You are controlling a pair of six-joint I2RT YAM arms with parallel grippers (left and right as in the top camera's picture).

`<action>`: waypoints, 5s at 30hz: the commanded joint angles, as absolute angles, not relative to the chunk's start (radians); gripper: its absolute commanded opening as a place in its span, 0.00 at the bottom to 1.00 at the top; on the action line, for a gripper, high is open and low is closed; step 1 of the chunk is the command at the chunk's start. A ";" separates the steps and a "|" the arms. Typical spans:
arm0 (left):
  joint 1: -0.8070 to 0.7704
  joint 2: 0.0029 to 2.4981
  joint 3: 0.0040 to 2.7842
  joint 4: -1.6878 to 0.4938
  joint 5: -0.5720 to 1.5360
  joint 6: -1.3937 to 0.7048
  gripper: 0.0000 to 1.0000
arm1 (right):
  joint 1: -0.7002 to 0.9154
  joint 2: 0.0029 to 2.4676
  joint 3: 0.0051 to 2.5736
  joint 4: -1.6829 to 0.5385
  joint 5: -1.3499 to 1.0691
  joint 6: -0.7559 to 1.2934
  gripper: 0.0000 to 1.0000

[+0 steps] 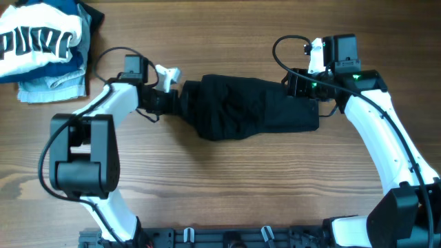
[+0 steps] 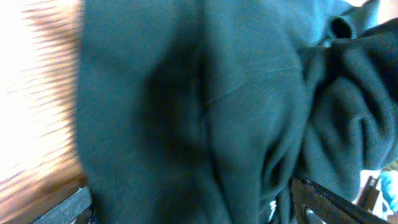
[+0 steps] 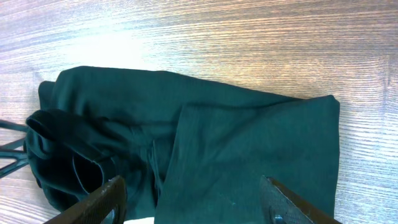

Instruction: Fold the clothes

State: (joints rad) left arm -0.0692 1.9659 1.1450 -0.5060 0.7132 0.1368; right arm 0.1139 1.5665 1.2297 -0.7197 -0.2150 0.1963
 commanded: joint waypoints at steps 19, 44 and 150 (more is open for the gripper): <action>0.004 1.698 1.115 -0.605 0.535 -0.012 0.04 | 0.114 1.678 1.209 -0.669 -0.298 0.186 0.04; -0.488 1.569 1.192 -0.315 0.494 -0.481 0.04 | 0.115 2.078 1.114 -0.454 -0.436 0.212 0.04; -0.120 1.414 1.192 -0.447 0.091 -0.475 1.00 | 0.062 1.702 1.269 -0.659 -0.300 -0.131 0.04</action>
